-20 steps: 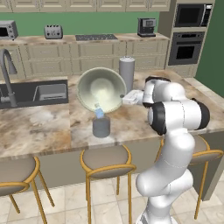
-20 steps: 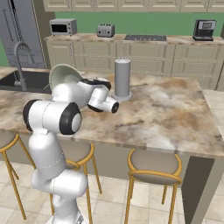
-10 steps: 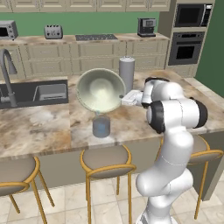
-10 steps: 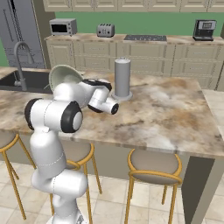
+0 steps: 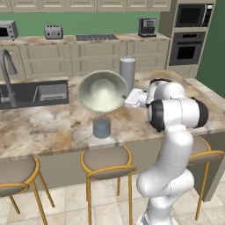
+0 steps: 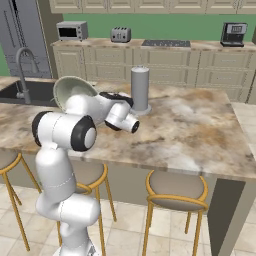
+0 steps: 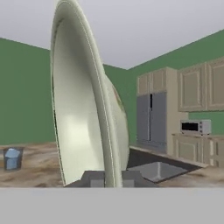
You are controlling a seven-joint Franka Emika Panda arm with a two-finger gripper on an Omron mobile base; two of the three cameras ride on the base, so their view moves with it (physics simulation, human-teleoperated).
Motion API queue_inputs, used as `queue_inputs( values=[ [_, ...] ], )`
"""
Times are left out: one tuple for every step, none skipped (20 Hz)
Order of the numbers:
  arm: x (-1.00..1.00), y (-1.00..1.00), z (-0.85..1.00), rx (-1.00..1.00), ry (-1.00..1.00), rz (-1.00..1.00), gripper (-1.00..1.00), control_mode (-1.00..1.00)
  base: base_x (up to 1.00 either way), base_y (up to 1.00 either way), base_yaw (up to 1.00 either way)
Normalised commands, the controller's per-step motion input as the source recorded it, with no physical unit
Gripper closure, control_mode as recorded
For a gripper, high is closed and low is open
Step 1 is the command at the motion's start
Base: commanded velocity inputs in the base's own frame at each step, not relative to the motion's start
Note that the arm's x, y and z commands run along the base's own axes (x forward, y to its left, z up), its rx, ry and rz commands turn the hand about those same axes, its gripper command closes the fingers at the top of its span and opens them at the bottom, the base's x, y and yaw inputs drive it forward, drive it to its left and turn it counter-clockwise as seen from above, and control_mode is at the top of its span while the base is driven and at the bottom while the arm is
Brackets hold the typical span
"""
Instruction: There are four ice cubes in the ice bowl. Place two ice cubes in each glass of water.
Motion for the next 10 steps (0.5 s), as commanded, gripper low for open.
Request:
queue_inputs(
  values=[
    [-0.46,-0.40,0.00,0.00,-0.12,0.09,1.00,-1.00,0.00,0.00,0.00],
    [-0.55,-0.44,0.00,0.00,-0.09,0.07,1.00,-1.00,0.00,0.00,0.00],
    [-0.50,-0.44,0.00,0.00,-0.07,0.06,1.00,-1.00,0.00,0.00,0.00],
    [-0.44,-0.41,0.00,0.00,-0.07,0.07,1.00,-1.00,0.00,0.00,0.00],
    [-0.39,-0.41,0.00,0.00,-0.10,0.07,1.00,-1.00,0.00,0.00,0.00],
    [-0.37,-0.39,0.09,0.00,-0.13,0.07,1.00,-1.00,0.00,0.00,0.00],
    [-0.36,-0.38,0.15,0.01,-0.15,0.07,1.00,-1.00,0.00,0.00,0.00],
    [-0.35,-0.36,0.16,0.02,-0.15,0.07,1.00,-1.00,0.00,0.00,0.00],
    [-0.34,-0.32,0.19,0.01,-0.15,0.07,1.00,-1.00,0.00,0.00,0.00],
    [-0.21,-0.21,0.20,0.01,-0.16,0.07,1.00,-1.00,0.00,0.00,0.00]
  ],
)
